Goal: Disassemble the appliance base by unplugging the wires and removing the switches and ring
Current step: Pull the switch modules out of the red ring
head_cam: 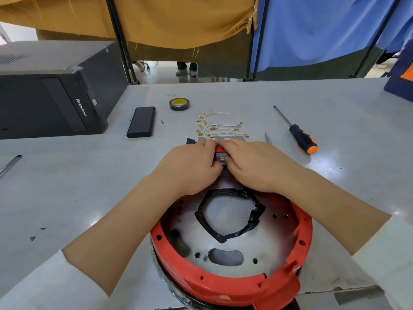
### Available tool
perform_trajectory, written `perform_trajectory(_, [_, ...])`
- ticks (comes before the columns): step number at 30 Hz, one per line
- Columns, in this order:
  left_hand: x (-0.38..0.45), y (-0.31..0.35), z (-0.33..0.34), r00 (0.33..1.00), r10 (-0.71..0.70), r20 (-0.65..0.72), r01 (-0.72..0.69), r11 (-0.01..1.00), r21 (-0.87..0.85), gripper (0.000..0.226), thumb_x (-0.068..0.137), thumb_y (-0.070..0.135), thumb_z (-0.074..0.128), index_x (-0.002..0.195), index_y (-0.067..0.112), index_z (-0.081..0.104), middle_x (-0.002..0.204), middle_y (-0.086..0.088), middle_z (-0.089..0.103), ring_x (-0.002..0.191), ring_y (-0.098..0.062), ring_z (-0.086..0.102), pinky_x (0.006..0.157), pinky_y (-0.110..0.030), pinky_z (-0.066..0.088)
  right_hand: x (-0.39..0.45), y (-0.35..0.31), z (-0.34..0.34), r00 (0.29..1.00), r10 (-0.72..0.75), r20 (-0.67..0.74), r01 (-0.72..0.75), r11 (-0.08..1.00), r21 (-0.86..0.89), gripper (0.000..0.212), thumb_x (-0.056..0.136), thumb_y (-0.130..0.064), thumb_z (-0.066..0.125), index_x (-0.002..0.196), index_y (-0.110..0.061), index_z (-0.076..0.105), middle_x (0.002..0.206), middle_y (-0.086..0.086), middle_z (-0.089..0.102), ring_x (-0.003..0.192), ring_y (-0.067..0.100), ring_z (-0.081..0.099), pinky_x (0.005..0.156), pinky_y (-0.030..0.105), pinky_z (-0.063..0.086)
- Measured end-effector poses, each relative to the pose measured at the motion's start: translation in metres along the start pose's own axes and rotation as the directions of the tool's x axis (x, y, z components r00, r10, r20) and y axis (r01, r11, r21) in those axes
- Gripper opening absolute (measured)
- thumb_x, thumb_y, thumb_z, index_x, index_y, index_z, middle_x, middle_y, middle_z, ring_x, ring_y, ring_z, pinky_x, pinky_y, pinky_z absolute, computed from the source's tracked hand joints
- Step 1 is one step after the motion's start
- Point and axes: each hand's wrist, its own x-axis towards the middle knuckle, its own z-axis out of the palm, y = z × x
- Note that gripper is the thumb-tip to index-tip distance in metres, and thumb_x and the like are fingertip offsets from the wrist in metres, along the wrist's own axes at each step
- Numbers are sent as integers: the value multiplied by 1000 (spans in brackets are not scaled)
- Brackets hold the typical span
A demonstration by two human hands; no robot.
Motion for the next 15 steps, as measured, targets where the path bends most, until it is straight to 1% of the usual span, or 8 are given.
perform_trajectory(5, [1,-1,4,999,17,-32,-15,998,67,33,96,38,27,113,16,45,116,-6,56,98,-28,58,71,-35,35,1,-1,0,1000,11,-6,-11,1000,-15,39,99,-30,32,137,-23,36,127,1,51,104,32,59,82,42,48])
perform_trajectory(7, [1,-2,5,999,16,-40,-13,997,70,34,96,39,27,113,16,45,118,-5,56,99,-28,58,71,-34,35,1,-2,1,1000,14,-8,-15,1000,-16,39,99,-30,32,137,-24,35,128,1,51,104,32,59,81,41,48])
perform_trajectory(10, [1,-1,5,999,12,-50,-9,997,74,36,96,39,26,118,17,45,121,-5,56,101,-28,57,71,-33,34,2,-2,1,1000,15,-10,-15,1000,-4,41,98,-29,31,139,-25,33,131,0,50,108,30,58,83,41,47])
perform_trajectory(15, [1,0,2,999,-38,-12,37,999,-6,36,94,39,31,119,18,46,121,-4,57,104,-27,57,73,-33,34,2,-3,-1,999,26,27,-26,999,28,49,96,-30,33,144,-27,26,137,0,47,112,28,56,84,39,45])
